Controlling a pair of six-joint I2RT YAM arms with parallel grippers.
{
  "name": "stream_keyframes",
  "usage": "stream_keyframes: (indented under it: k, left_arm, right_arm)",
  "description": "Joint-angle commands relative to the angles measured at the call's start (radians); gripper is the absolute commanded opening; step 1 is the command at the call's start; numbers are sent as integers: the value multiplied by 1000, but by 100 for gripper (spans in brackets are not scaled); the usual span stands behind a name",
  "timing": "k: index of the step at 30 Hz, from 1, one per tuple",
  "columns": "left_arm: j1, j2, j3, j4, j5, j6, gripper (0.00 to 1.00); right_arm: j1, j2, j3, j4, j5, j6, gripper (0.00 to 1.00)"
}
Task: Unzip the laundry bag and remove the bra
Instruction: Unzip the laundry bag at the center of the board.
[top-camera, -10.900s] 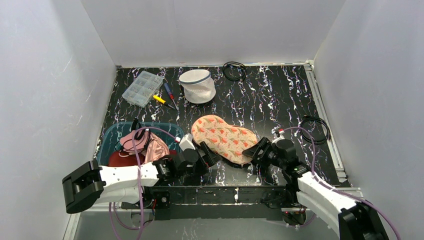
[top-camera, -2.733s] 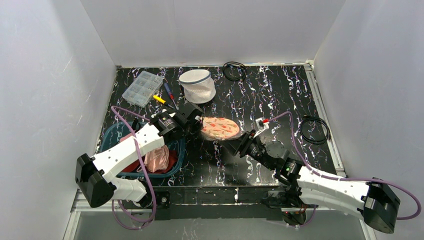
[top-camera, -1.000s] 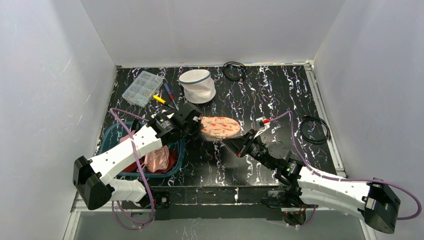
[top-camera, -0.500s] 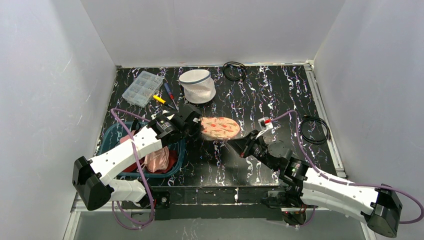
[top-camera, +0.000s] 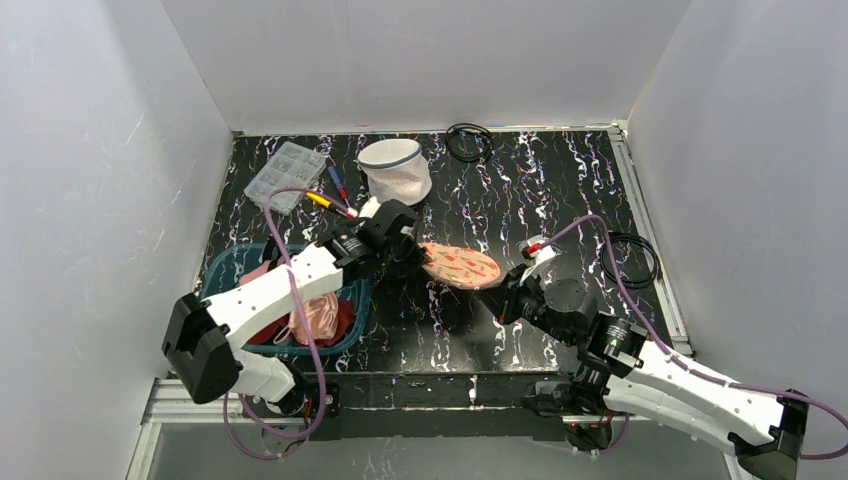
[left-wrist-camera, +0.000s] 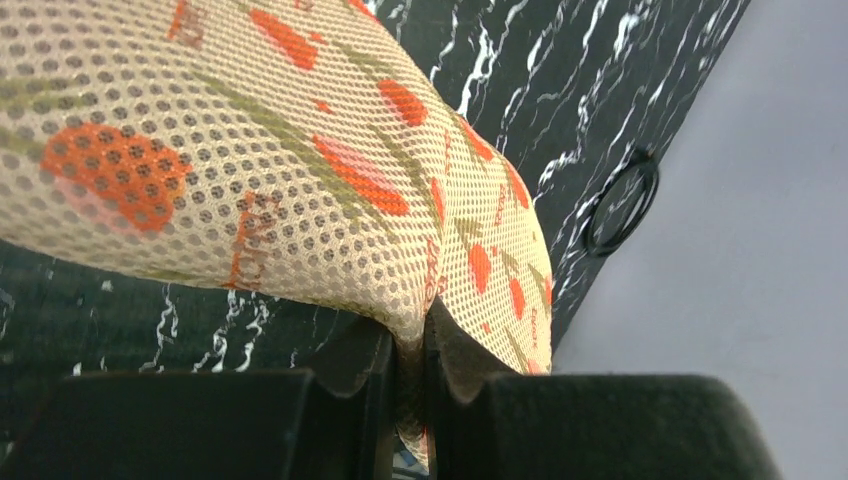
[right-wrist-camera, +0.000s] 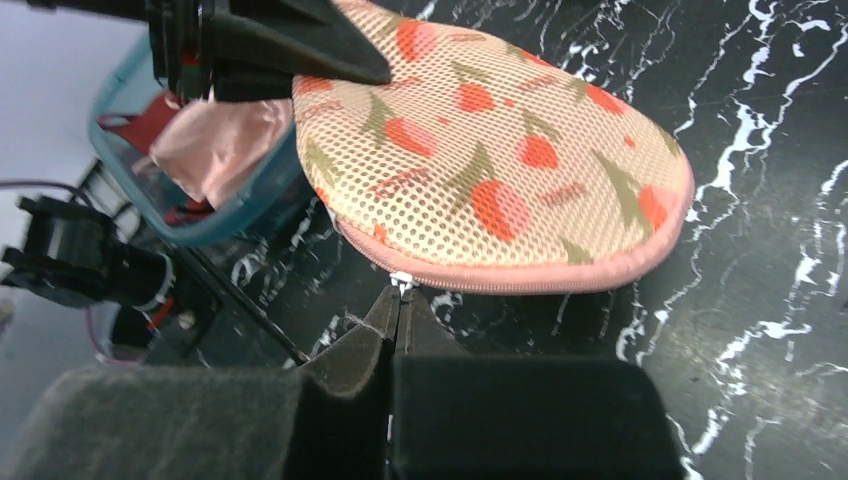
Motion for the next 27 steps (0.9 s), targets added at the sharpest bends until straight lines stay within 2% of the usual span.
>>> stream_keyframes:
  k: [1, 9, 12, 14, 16, 17, 19, 20, 21, 23, 27]
  left_arm:
    - [14, 68, 35, 172, 153, 329, 0]
    - [59, 165, 120, 338, 373, 630, 0]
    - [79, 212, 193, 334, 445, 735, 0]
    - [80, 229, 213, 296, 443, 781, 4]
    - [80, 214, 171, 287, 423, 777, 13]
    - [81, 196, 132, 289, 410, 764, 21]
    - [81, 145, 29, 309, 383, 718, 47]
    - [82, 112, -31, 329, 380, 692, 65]
    - [81, 79, -89, 352, 378, 660, 74]
    - [82, 3, -217, 399, 378, 593, 84]
    - [64, -149, -378, 433, 331, 488, 90]
  right_arm:
    - [2, 1, 75, -181, -37, -110, 1]
    - [1, -4, 70, -210, -106, -121, 1]
    - [1, 24, 46, -153, -109, -89, 1]
    - [2, 36, 23, -94, -105, -58, 1]
    - [1, 48, -9, -12, -101, -24, 1]
    - [1, 57, -24, 21, -103, -9, 1]
    - [0, 80, -54, 85, -108, 28, 1]
    - [2, 93, -70, 120, -113, 43, 1]
    - [1, 107, -84, 148, -118, 57, 1]
    - [3, 130, -111, 201, -125, 84, 1]
    - [4, 171, -150, 289, -133, 124, 1]
